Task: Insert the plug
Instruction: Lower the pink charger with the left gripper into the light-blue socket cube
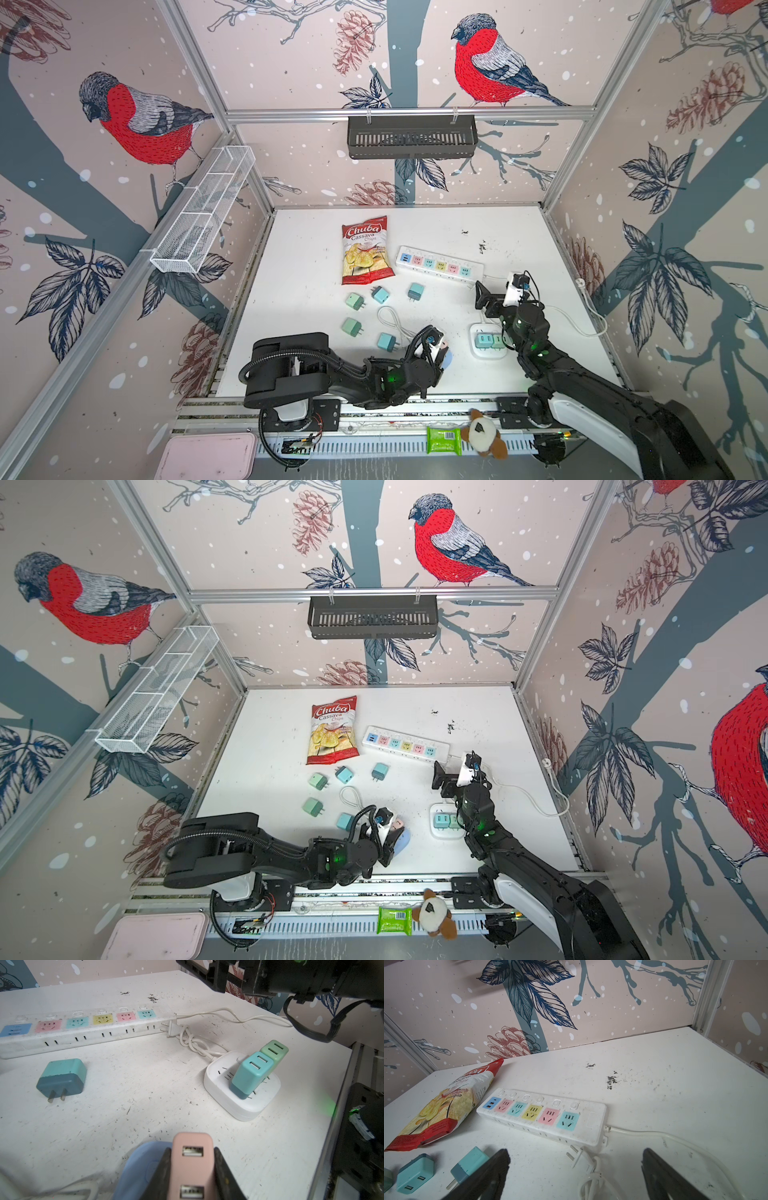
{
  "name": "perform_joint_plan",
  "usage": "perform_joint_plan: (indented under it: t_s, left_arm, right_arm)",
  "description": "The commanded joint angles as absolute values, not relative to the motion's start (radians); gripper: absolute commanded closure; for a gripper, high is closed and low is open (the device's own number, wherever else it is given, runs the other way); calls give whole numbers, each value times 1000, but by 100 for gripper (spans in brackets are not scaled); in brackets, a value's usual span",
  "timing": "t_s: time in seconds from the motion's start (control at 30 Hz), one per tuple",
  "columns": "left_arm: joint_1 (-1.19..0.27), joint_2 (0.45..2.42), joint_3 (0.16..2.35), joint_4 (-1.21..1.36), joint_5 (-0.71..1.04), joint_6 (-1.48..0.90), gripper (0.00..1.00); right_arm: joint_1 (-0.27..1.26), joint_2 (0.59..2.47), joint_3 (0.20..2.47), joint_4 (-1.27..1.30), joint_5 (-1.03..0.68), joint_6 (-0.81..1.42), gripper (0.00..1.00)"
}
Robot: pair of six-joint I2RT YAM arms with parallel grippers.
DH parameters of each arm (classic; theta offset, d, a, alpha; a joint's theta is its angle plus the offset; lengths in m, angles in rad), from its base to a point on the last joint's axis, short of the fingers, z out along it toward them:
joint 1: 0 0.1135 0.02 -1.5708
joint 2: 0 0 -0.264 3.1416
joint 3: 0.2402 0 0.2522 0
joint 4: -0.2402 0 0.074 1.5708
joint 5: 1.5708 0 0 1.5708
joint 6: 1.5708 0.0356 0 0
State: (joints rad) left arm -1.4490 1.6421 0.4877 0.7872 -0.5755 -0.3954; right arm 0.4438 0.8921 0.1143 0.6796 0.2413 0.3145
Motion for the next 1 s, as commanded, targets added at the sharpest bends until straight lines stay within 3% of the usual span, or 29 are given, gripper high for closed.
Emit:
perform_joint_plan:
  t_s: [0.0,0.4,0.97]
  left_arm:
    - [-1446,1636,470,734,-550,-422,100]
    - [-1366,1548,371,745,-316,-353,100]
    - [-1293,1680,541,717,-233,-83,100]
  right_arm:
    - [446,893,120,690,250,310,0]
    - [449,893,122,687,253,310,0]
    - [454,893,121,687,270,311,0]
